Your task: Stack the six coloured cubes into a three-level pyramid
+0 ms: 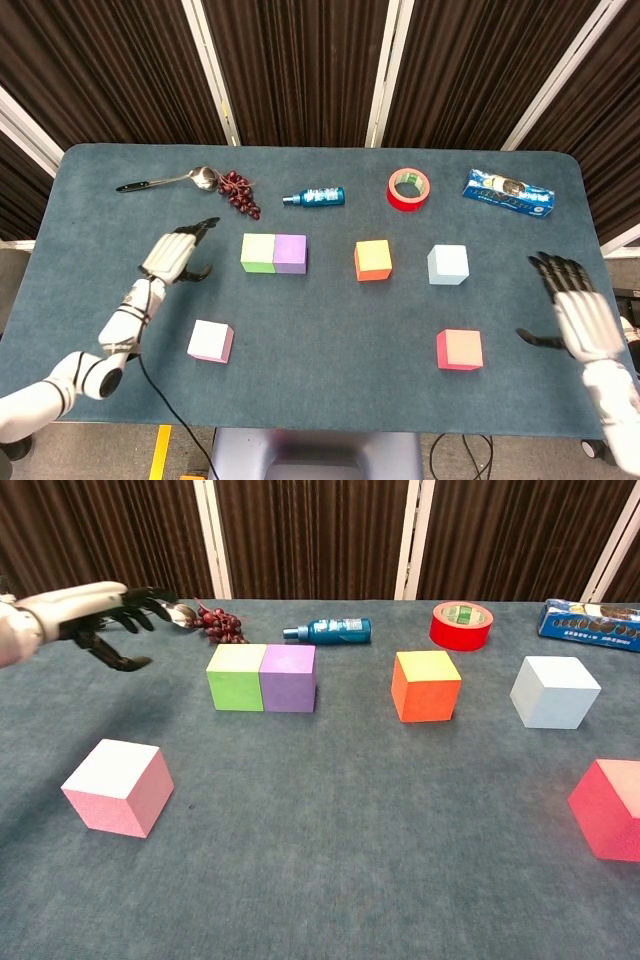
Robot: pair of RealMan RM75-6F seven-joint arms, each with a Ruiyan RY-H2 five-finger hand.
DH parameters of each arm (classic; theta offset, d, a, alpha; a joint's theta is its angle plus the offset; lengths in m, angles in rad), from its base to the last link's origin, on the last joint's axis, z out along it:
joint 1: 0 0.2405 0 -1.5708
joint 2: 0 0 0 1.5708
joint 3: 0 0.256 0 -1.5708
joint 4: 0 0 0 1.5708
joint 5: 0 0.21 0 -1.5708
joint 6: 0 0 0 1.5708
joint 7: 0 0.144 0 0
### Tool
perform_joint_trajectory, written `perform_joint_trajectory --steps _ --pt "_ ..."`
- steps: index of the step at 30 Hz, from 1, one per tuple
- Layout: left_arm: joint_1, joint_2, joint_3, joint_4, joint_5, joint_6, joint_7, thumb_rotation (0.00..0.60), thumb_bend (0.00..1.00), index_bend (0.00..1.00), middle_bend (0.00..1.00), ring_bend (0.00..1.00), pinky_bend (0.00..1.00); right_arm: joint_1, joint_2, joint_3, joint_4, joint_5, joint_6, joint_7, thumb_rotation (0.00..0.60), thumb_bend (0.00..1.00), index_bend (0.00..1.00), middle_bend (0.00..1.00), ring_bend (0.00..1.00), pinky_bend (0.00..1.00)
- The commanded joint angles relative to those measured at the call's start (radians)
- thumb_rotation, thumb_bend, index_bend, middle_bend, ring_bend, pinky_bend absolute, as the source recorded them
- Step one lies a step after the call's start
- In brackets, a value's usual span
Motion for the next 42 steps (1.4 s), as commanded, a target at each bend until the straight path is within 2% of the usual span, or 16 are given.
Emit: perform_joint_trajectory --steps 1,4,9,13,18,25,34,39,42 --pt "0.089 0.09 0.016 -0.134 -0.02 0.105 0.096 0.6 0.39 0.09 0.13 0.19 0.21 0.162 -0.019 0.056 0.018 0.028 -0.19 0.034 0.6 0.09 0.23 0.18 0.07 0.21" --pt "0.124 0.128 0.038 -0.192 -0.007 0.141 0.136 0.6 0.39 0.1 0.14 0.2 0.2 0.257 -0.067 0.085 0.054 0.086 -0.308 0.013 0.6 0.14 0.28 0.18 0.07 0.22" --pt "0.162 0.178 0.065 -0.254 0.015 0.159 0.142 0.6 0.39 0.11 0.14 0.2 0.19 0.402 -0.172 0.117 0.137 0.219 -0.476 -0.064 0.6 0.15 0.3 0.18 0.07 0.22" --pt "0.184 0.198 0.072 -0.276 0.041 0.183 0.122 0.6 0.39 0.12 0.14 0.2 0.18 0.499 -0.267 0.128 0.237 0.327 -0.554 -0.14 0.6 0.15 0.3 0.18 0.07 0.22" --pt "0.197 0.208 0.074 -0.281 0.064 0.195 0.103 0.6 0.39 0.12 0.14 0.2 0.18 0.593 -0.364 0.125 0.342 0.447 -0.605 -0.222 0.6 0.16 0.29 0.18 0.07 0.22" --pt "0.195 0.21 0.077 -0.288 0.086 0.176 0.076 0.6 0.39 0.12 0.13 0.2 0.18 0.682 -0.434 0.095 0.43 0.573 -0.664 -0.293 0.6 0.16 0.28 0.18 0.07 0.22" --pt "0.194 0.205 0.076 -0.289 0.099 0.162 0.051 0.6 0.39 0.12 0.12 0.2 0.17 0.763 -0.503 0.062 0.546 0.689 -0.71 -0.332 0.6 0.26 0.29 0.18 0.07 0.22" --pt "0.201 0.208 0.077 -0.293 0.107 0.166 0.037 0.6 0.39 0.12 0.11 0.19 0.17 0.792 -0.53 0.044 0.597 0.733 -0.732 -0.335 0.6 0.34 0.43 0.18 0.07 0.22" --pt "0.209 0.21 0.078 -0.294 0.109 0.174 0.034 0.6 0.39 0.12 0.11 0.19 0.17 0.796 -0.528 0.051 0.585 0.743 -0.719 -0.321 0.6 0.34 0.49 0.18 0.07 0.22"
